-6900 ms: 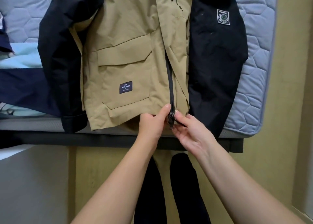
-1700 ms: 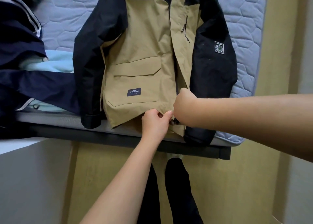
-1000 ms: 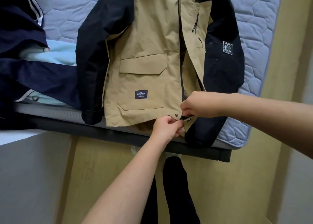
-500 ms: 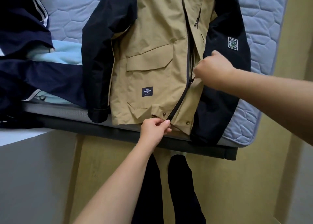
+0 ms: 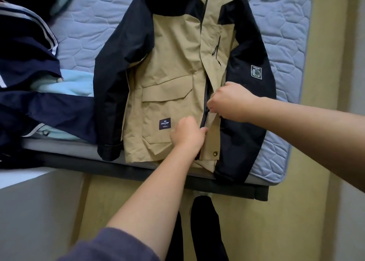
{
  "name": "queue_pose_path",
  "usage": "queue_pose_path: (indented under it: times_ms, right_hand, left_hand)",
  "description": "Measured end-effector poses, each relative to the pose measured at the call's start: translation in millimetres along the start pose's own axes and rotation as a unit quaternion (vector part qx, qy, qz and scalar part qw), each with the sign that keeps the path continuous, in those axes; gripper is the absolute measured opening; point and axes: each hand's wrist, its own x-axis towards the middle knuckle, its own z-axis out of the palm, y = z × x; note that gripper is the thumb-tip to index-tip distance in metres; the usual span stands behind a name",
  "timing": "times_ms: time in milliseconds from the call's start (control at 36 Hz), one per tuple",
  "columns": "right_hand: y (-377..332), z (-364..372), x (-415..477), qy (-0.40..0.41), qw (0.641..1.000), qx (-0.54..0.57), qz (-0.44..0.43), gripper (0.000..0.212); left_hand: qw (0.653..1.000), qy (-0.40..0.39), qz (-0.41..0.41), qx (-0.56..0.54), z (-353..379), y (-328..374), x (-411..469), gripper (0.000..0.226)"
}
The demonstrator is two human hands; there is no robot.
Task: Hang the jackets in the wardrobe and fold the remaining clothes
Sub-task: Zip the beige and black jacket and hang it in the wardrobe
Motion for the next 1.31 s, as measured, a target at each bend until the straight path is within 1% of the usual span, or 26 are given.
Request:
queue_pose_path:
  times_ms: [56,139,250,361,417,472,528,556,611,639,722,778,833,889,944,1028,1083,1111,1139,1194,1250,1278,1306]
  right_hand:
    - [2.3,-1.0,0.0,-0.004,1.000,-0.016,0.006,0.034]
    - [9.9,-0.7,-0.6,-0.005,0.999,-0.043,0.024,0.030]
    - [14.2,0.9,6.3,0.011,0.998,-0.037,0.049,0.027]
    - [46.8,-9.8,11.9,0.017,0.992,-0.029,0.122,0.024]
    - [63.3,-17.0,14.2,0.025,0.989,-0.032,0.144,0.025]
    - [69.1,-19.8,15.3,0.024,0.989,-0.033,0.139,0.022]
    - [66.8,-19.1,16.2,0.027,0.993,-0.037,0.111,0.016]
    - [65.0,-18.1,17.1,0.036,0.994,-0.038,0.093,0.017]
    - [63.4,-16.7,18.1,0.055,0.996,-0.026,0.062,0.019]
    - [63.5,-16.5,18.7,0.064,0.996,-0.006,0.054,0.018]
    - [63.1,-16.3,22.6,0.098,0.992,0.081,0.029,0.012]
    - [62.0,-15.1,25.0,0.091,0.985,0.149,0.004,0.015]
    - [62.3,-13.4,25.5,0.083,0.971,0.222,-0.006,0.020]
    - [65.7,-13.3,23.3,0.081,0.953,0.292,-0.004,0.022]
    - [70.6,-13.2,20.3,0.060,0.942,0.330,0.001,0.024]
    - [76.6,-11.3,19.3,0.047,0.935,0.352,0.015,0.022]
    - [77.9,-9.3,20.9,0.046,0.923,0.379,0.047,0.027]
    - [78.0,-8.6,21.8,0.041,0.912,0.400,0.079,0.032]
    - [78.2,-7.3,22.8,0.036,0.898,0.424,0.115,0.036]
    - [74.9,-2.6,25.1,0.028,0.861,0.477,0.175,0.035]
    - [66.0,3.8,26.8,0.009,0.801,0.562,0.207,0.029]
    - [59.9,6.3,27.3,-0.003,0.773,0.596,0.216,0.030]
    - [53.3,8.4,27.6,-0.008,0.758,0.613,0.225,0.033]
  left_hand:
    - [1.000,0.006,-0.004,0.028,2.0,3.7,8.1,0.021]
    - [0.999,0.010,0.004,0.043,5.1,-4.1,8.6,0.012]
    - [0.997,0.012,0.000,0.078,7.8,-28.5,3.4,0.011]
    - [0.989,-0.002,-0.022,0.148,8.1,-64.3,5.6,0.010]
    - [0.985,-0.011,-0.044,0.169,6.5,-80.8,8.2,0.010]
    - [0.979,-0.019,-0.057,0.193,4.3,-87.9,12.4,0.008]
    - [0.973,-0.038,-0.054,0.221,2.1,-85.8,17.4,0.006]
    - [0.972,-0.046,-0.047,0.228,1.1,-82.7,20.1,0.006]
    - [0.975,-0.051,-0.020,0.217,-0.5,-73.1,25.8,0.009]
    - [0.980,-0.051,-0.003,0.194,-1.4,-65.6,28.8,0.013]
    - [0.994,-0.034,0.046,0.090,-6.5,-32.3,39.0,0.019]
    - [0.998,-0.008,0.065,0.019,-11.6,-4.8,48.2,0.020]
    - [0.996,0.012,0.068,-0.052,-18.7,19.7,58.1,0.017]
    - [0.994,0.018,0.073,-0.083,-25.1,35.7,66.9,0.009]
    - [0.994,0.016,0.078,-0.075,-29.5,41.8,71.0,0.009]
    - [0.994,0.016,0.089,-0.066,-30.3,39.4,70.3,0.014]
    - [0.993,0.021,0.092,-0.067,-28.7,35.0,68.7,0.014]
    - [0.993,0.023,0.091,-0.069,-27.9,32.6,68.3,0.014]
    - [0.993,0.025,0.088,-0.072,-27.1,30.4,68.2,0.013]
    - [0.993,0.027,0.080,-0.083,-26.0,28.1,68.0,0.015]
    - [0.992,0.023,0.077,-0.092,-25.0,28.6,68.2,0.021]
    - [0.992,0.019,0.076,-0.099,-24.8,29.3,68.6,0.024]
    - [0.991,0.012,0.073,-0.109,-24.5,30.0,68.9,0.027]
